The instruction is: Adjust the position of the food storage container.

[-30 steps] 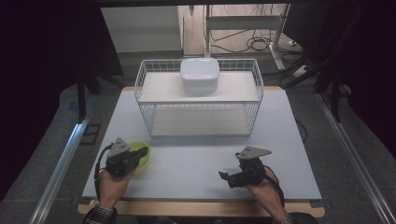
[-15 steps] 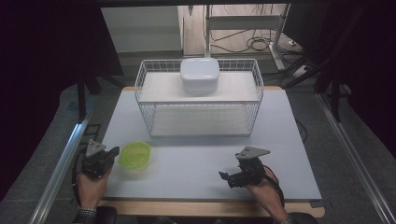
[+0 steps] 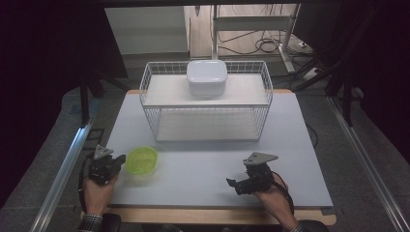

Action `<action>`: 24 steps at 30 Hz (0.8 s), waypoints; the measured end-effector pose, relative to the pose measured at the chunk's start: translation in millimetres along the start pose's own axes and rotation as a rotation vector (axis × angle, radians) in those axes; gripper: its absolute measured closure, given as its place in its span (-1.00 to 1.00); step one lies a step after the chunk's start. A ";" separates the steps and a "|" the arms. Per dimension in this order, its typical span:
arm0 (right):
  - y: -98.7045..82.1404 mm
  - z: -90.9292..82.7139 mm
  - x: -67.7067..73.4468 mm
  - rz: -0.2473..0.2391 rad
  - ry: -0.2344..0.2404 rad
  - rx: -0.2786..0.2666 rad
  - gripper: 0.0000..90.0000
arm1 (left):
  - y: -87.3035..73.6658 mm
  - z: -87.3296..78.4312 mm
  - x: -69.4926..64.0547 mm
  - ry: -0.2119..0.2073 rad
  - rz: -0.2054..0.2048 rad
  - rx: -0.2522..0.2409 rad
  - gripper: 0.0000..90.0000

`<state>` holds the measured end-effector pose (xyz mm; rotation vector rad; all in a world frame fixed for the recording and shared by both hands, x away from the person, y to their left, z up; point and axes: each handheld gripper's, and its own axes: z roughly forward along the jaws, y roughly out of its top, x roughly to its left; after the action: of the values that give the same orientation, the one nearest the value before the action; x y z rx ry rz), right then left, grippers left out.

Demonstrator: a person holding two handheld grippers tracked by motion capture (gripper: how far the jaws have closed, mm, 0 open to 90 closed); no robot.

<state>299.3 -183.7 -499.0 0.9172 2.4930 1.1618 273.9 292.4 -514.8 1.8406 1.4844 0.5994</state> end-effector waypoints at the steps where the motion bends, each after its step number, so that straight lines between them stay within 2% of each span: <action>1: 0.0 0.3 0.1 0.002 0.000 0.001 -0.87 | 0.1 0.6 -1.3 -0.002 0.001 -0.001 0.99; 10: -0.6 2.0 0.1 -0.001 0.000 0.013 -0.87 | 3.7 5.7 -21.3 -0.070 0.011 -0.002 0.99; 14: -0.8 2.7 0.0 -0.001 -0.002 0.015 -0.87 | 6.3 8.7 -37.6 -0.120 0.028 -0.002 0.99; 18: -1.0 2.9 -0.2 0.002 -0.003 0.017 -0.87 | 8.8 12.5 -50.5 -0.157 0.065 0.000 0.99; 20: -1.1 2.7 -0.3 0.003 -0.003 0.017 -0.87 | 9.3 12.3 -51.2 -0.175 0.076 -0.009 0.95; 22: -1.0 2.5 -0.4 0.003 -0.004 0.017 -0.87 | 8.7 12.0 -48.7 -0.168 0.073 -0.006 0.95; 24: -1.1 2.3 -0.7 0.005 -0.004 0.017 -0.87 | 7.1 13.7 -44.6 -0.173 0.086 0.017 0.95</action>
<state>300.4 -183.3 -501.3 0.9296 2.5020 1.1413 277.6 245.4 -515.5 1.9256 1.3067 0.4561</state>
